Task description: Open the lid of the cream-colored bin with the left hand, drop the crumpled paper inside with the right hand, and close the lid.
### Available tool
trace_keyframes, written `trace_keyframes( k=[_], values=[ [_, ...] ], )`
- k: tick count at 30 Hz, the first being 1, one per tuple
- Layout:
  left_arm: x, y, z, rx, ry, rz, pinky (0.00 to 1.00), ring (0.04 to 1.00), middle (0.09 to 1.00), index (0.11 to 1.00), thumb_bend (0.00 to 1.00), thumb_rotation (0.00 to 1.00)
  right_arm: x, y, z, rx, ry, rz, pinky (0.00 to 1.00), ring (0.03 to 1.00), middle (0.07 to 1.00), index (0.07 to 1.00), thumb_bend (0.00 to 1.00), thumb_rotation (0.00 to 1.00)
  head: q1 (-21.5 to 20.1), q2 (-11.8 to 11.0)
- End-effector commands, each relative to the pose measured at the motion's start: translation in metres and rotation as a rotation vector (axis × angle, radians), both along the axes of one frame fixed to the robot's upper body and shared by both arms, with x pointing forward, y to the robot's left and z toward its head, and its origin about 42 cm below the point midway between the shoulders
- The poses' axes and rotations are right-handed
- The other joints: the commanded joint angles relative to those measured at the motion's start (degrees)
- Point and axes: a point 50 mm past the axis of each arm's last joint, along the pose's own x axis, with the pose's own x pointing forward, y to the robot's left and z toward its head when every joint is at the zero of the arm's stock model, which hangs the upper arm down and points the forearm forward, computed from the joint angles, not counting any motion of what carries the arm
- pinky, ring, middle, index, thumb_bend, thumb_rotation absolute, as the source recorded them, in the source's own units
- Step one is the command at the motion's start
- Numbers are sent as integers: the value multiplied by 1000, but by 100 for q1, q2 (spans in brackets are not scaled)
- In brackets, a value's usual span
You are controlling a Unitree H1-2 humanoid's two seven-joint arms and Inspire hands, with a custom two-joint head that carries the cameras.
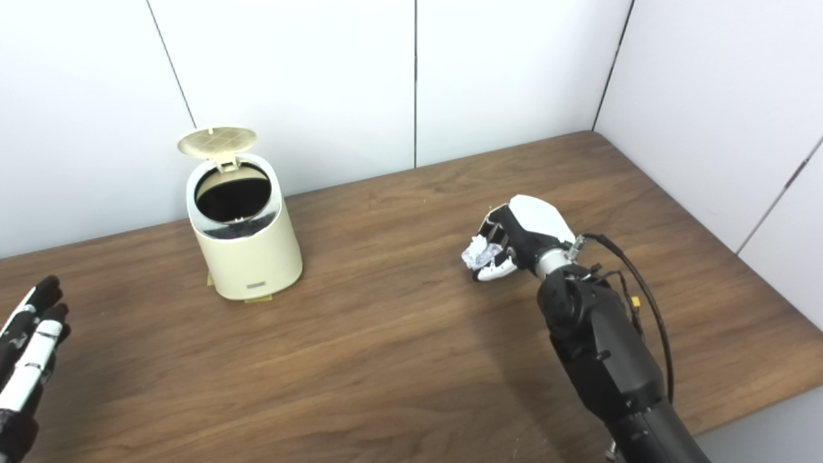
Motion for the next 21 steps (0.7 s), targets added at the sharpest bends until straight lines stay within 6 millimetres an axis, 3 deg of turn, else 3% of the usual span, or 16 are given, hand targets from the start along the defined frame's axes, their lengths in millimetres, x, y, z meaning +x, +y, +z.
trace_keyframes(
  k=[1,5,10,17,21],
  values=[
    [5,0,20,16,-91,-15,1000,1000,1000,1000,276,636,6,-7,27,-29,-100,-7,344,366,478,548,511,0,36,-3],
    [6,-3,21,16,-97,-16,1000,1000,995,1000,274,632,4,-6,32,-34,-184,20,339,372,486,523,515,0,218,-17],
    [4,-4,16,24,-82,-11,1000,1000,991,1000,319,632,3,12,51,-7,-333,97,395,395,486,508,519,0,583,-43],
    [-4,-10,4,18,-51,2,1000,1000,995,1000,382,606,14,65,82,103,-570,250,360,371,499,531,513,0,1318,-155],
    [-11,-14,-5,40,-32,15,1000,998,968,1000,454,663,24,96,98,141,-659,339,374,374,496,527,515,0,1718,-238]
  ],
)
